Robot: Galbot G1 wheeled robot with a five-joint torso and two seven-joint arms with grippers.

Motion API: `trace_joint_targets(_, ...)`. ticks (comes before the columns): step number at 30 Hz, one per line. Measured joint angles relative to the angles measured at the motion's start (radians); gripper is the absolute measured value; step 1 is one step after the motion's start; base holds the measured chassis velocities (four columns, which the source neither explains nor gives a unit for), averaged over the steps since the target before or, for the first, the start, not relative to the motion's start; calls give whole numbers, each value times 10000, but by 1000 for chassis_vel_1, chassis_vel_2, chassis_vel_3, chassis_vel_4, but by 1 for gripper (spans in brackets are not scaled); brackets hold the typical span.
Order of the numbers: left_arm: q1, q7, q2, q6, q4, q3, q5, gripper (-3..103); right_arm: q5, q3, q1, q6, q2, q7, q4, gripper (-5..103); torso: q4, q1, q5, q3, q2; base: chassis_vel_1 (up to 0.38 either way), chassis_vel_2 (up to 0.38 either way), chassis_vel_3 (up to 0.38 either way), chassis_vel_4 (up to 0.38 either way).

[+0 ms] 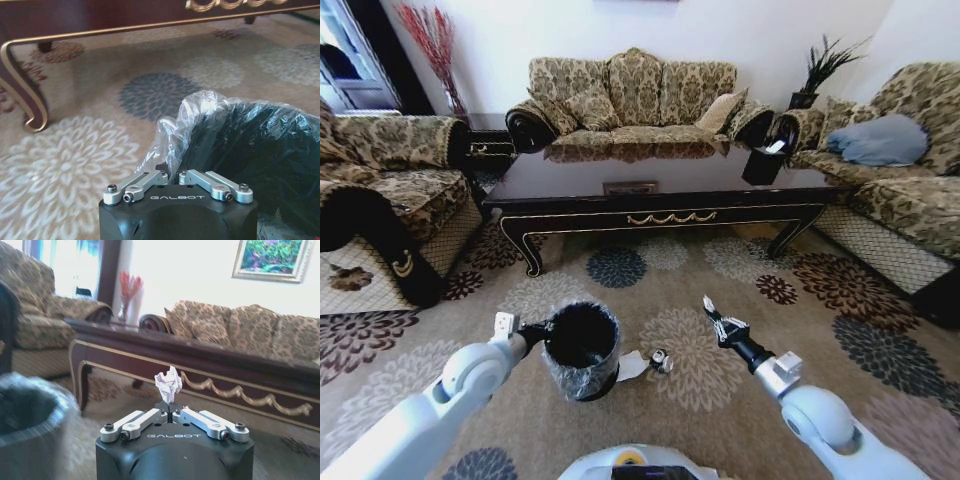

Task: Move to the front of the table and pick up the trash from the floor, then place it into the trash bin.

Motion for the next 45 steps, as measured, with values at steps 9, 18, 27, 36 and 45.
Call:
trace_joint_targets(9, -1880, -190, 65, -27, 394, 2056, -570, 4, 876, -124, 30, -1057, -351, 415, 1108, 0, 4, 0, 3, 0, 0, 0, 0, 0, 0)
trace_joint_targets(18, -4200, -604, -503, 64, 918, 4033, -1072, 4, 1024, -332, -87, -1341, -438, 587, 1472, 0, 2, 0, 4, 0, 0, 0, 0, 0, 0)
trace_joint_targets(27, -5275, -895, -1522, -65, 1425, 5857, -1560, 4, 988, -464, -272, -1398, -634, 500, 1483, 0, 4, 0, 3, 0, 0, 0, 0, 0, 0)
trace_joint_targets(36, -6269, -1290, -2245, -69, 1643, 6849, -1970, 4, 504, -483, -397, -1160, -540, 331, 1019, 0, 0, 0, 5, 1, 1, 0, 0, 0, 0)
trace_joint_targets(45, -6588, -1338, -2237, -27, 1657, 6993, -2070, 4, 210, -493, -551, -1051, -444, 247, 903, 19, 3, 0, 2, 0, 1, 0, 0, 0, 0)
